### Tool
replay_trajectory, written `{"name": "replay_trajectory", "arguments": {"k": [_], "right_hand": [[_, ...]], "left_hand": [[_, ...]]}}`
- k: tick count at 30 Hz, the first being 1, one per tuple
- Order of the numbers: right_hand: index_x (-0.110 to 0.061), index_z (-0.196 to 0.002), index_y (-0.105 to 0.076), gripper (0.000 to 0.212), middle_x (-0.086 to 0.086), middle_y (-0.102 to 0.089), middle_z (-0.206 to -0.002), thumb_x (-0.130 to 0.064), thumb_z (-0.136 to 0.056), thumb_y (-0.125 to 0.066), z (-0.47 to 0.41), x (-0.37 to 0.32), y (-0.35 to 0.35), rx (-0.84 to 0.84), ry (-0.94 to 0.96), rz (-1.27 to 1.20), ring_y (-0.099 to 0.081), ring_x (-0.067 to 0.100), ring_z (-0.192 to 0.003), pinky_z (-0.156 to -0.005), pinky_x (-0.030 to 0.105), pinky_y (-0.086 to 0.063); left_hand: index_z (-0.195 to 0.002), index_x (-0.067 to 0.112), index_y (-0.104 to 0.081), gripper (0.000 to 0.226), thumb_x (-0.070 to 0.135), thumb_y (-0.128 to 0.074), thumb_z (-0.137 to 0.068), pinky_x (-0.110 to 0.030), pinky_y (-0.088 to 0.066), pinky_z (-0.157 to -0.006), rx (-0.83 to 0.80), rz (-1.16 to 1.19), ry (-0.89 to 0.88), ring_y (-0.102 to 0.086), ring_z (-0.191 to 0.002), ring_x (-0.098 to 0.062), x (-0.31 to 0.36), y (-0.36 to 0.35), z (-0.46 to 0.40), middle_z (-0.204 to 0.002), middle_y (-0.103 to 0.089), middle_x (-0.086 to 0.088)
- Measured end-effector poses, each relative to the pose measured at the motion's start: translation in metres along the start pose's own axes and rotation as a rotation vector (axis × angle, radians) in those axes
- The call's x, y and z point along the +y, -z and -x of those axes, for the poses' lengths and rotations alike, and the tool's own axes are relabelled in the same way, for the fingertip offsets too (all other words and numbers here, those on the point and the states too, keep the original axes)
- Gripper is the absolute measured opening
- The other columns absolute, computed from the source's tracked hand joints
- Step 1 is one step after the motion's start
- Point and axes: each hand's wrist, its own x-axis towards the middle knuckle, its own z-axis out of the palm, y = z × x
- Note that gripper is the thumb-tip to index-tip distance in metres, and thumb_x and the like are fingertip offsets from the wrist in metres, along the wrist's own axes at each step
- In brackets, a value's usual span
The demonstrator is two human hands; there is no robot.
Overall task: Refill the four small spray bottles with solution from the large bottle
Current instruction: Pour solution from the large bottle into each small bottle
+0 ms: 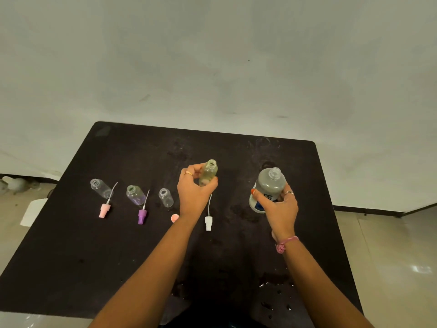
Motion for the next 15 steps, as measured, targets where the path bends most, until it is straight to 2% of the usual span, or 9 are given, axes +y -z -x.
{"name": "replay_trajectory", "arguments": {"k": [4, 6, 10, 15], "right_hand": [[-0.031, -0.124, -0.055, 0.072, -0.009, -0.06, -0.117, -0.037, -0.06, -0.086, -0.011, -0.036, 0.012, -0.033, 0.135, 0.026, -0.057, 0.008, -0.109, -0.096, 0.036, -0.05], [-0.027, -0.126, -0.055, 0.071, -0.005, -0.059, -0.117, -0.036, -0.062, -0.085, -0.018, -0.055, 0.018, -0.053, 0.214, 0.043, -0.057, 0.01, -0.109, -0.095, 0.037, -0.051], [-0.028, -0.121, -0.057, 0.069, 0.0, -0.061, -0.113, -0.045, -0.06, -0.084, -0.028, -0.093, 0.031, -0.084, 0.322, 0.06, -0.06, 0.013, -0.105, -0.087, 0.036, -0.055], [-0.033, -0.117, -0.058, 0.063, -0.004, -0.059, -0.111, -0.033, -0.061, -0.086, -0.029, -0.135, 0.044, -0.059, 0.41, 0.049, -0.06, 0.008, -0.101, -0.085, 0.026, -0.053]], "left_hand": [[-0.097, 0.033, -0.062, 0.037, 0.014, -0.08, -0.071, -0.004, -0.042, -0.071, -0.01, 0.066, -0.081, -0.055, -0.084, 0.008, 0.038, -0.002, 0.001, -0.098, -0.059, 0.01], [-0.097, 0.036, -0.062, 0.038, 0.016, -0.081, -0.071, -0.007, -0.044, -0.071, -0.019, 0.101, -0.113, -0.056, -0.085, 0.004, 0.056, -0.003, 0.002, -0.1, -0.06, 0.008], [-0.098, 0.034, -0.061, 0.039, 0.017, -0.082, -0.071, -0.007, -0.045, -0.071, -0.029, 0.152, -0.153, -0.059, -0.089, 0.0, 0.088, -0.003, 0.003, -0.104, -0.063, 0.003], [-0.104, 0.032, -0.06, 0.04, 0.02, -0.081, -0.072, -0.006, -0.045, -0.071, -0.056, 0.177, -0.187, -0.059, -0.093, -0.003, 0.12, -0.003, 0.01, -0.109, -0.064, 0.004]]}}
